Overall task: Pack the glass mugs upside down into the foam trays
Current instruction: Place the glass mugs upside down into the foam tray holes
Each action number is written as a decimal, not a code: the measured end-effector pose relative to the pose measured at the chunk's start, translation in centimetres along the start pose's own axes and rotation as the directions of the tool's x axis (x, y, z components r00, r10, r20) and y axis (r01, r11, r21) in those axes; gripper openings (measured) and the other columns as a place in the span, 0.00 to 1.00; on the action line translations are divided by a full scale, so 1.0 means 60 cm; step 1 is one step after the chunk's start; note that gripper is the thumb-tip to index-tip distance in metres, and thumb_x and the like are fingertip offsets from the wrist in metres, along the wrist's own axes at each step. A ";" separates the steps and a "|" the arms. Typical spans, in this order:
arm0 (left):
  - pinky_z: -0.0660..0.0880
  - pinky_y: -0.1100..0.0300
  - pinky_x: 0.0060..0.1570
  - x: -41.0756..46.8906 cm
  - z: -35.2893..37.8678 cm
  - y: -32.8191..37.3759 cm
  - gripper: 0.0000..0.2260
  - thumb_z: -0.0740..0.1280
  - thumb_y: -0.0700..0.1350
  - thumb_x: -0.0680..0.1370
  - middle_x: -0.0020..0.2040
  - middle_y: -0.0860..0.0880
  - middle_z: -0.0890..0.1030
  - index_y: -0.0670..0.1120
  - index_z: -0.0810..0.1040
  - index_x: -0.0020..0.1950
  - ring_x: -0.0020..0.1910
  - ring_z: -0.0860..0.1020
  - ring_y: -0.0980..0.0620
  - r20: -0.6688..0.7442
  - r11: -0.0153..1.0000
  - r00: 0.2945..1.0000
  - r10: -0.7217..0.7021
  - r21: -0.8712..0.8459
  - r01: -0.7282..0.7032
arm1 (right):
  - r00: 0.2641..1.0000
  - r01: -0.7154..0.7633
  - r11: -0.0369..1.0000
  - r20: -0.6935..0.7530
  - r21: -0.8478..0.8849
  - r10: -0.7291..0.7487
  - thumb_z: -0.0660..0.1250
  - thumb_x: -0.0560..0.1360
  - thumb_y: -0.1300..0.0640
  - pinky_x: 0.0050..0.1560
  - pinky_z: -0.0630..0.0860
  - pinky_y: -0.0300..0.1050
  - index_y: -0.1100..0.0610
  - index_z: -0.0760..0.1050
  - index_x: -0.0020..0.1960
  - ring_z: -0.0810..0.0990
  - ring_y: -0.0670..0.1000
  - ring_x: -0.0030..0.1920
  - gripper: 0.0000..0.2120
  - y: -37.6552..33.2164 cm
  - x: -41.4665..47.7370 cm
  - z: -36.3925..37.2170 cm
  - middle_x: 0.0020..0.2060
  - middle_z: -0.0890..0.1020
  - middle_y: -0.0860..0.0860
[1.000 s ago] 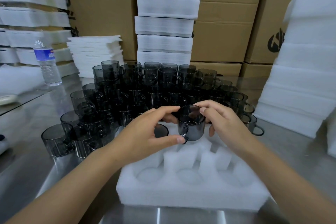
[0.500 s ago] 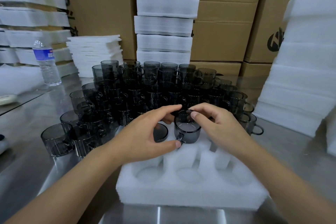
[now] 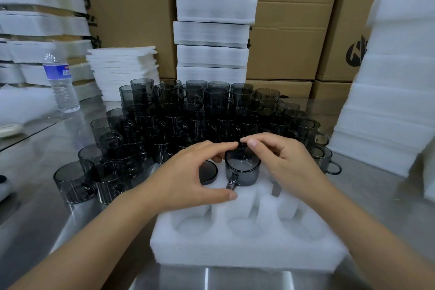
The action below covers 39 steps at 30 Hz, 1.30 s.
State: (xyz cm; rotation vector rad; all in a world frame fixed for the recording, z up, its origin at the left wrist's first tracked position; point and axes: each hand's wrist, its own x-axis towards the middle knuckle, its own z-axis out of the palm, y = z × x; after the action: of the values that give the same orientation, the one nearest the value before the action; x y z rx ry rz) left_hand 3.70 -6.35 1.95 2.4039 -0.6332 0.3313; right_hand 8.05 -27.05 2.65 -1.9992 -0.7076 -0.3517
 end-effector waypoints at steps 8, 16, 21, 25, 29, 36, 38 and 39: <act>0.68 0.66 0.60 -0.001 0.002 0.000 0.30 0.68 0.68 0.67 0.55 0.66 0.72 0.71 0.61 0.66 0.58 0.70 0.66 0.015 1.000 1.000 -0.020 0.009 0.020 | 0.995 -0.099 0.994 -0.008 -0.055 0.098 0.60 0.76 0.41 0.27 0.60 0.36 0.61 0.64 0.27 0.60 0.46 0.24 0.28 0.007 0.001 -0.002 0.20 0.62 0.48; 0.68 0.76 0.48 0.001 0.001 0.009 0.24 0.66 0.67 0.64 0.47 0.67 0.75 0.70 0.68 0.59 0.50 0.75 0.69 -0.040 0.984 0.996 -0.085 -0.158 0.078 | 0.978 -0.187 0.982 0.104 0.019 0.184 0.54 0.68 0.29 0.43 0.72 0.34 0.46 0.83 0.47 0.80 0.38 0.43 0.28 0.008 0.002 -0.002 0.42 0.84 0.42; 0.67 0.75 0.54 -0.001 0.000 0.010 0.26 0.74 0.59 0.68 0.55 0.67 0.75 0.70 0.66 0.61 0.57 0.72 0.68 -0.031 0.998 0.999 -0.018 -0.063 0.016 | 0.988 -0.114 0.993 0.105 0.008 0.112 0.65 0.75 0.47 0.47 0.76 0.34 0.42 0.81 0.48 0.81 0.39 0.45 0.06 0.009 0.002 0.002 0.43 0.83 0.38; 0.67 0.77 0.53 0.001 0.000 0.008 0.27 0.72 0.63 0.66 0.54 0.66 0.76 0.67 0.68 0.63 0.56 0.73 0.70 -0.013 0.995 0.998 -0.056 -0.081 0.055 | 0.992 -0.094 0.995 0.085 -0.024 0.095 0.65 0.75 0.48 0.42 0.72 0.27 0.38 0.80 0.47 0.79 0.36 0.44 0.06 0.010 0.002 0.003 0.42 0.83 0.37; 0.66 0.78 0.53 0.003 0.003 0.006 0.31 0.70 0.67 0.61 0.53 0.66 0.77 0.68 0.70 0.63 0.56 0.72 0.72 0.000 0.984 0.993 -0.118 -0.136 0.116 | 0.994 -0.090 0.996 0.055 -0.021 0.091 0.65 0.75 0.47 0.36 0.77 0.32 0.36 0.78 0.47 0.78 0.35 0.41 0.06 0.008 0.002 0.004 0.41 0.82 0.38; 0.70 0.60 0.62 0.001 -0.002 -0.003 0.28 0.75 0.60 0.66 0.59 0.63 0.77 0.64 0.69 0.64 0.61 0.72 0.68 0.076 0.983 0.991 -0.115 -0.138 0.124 | 0.990 -0.043 0.995 0.130 -0.085 0.054 0.67 0.70 0.40 0.41 0.69 0.27 0.41 0.78 0.58 0.77 0.37 0.45 0.17 0.007 -0.002 0.003 0.44 0.78 0.36; 0.70 0.61 0.63 -0.001 -0.002 -0.004 0.28 0.74 0.60 0.66 0.58 0.65 0.76 0.65 0.69 0.64 0.61 0.72 0.68 0.082 0.984 0.991 -0.110 -0.131 0.120 | 0.983 -0.036 0.991 0.172 -0.131 0.058 0.68 0.69 0.39 0.44 0.69 0.27 0.41 0.77 0.60 0.76 0.36 0.48 0.20 0.006 -0.002 0.003 0.47 0.77 0.36; 0.69 0.62 0.63 -0.002 -0.001 -0.004 0.27 0.73 0.61 0.67 0.58 0.65 0.76 0.65 0.69 0.64 0.61 0.71 0.69 0.077 0.986 0.991 -0.107 -0.122 0.116 | 0.981 -0.042 0.989 0.182 -0.142 0.068 0.68 0.69 0.39 0.46 0.69 0.27 0.41 0.76 0.61 0.75 0.36 0.49 0.21 0.005 -0.002 0.002 0.48 0.77 0.36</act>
State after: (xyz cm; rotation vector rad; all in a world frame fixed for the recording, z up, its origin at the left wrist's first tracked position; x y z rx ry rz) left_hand 3.74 -6.11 1.84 2.3263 -0.5315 0.1551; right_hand 8.16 -27.09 2.30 -2.1990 -0.7606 -0.1853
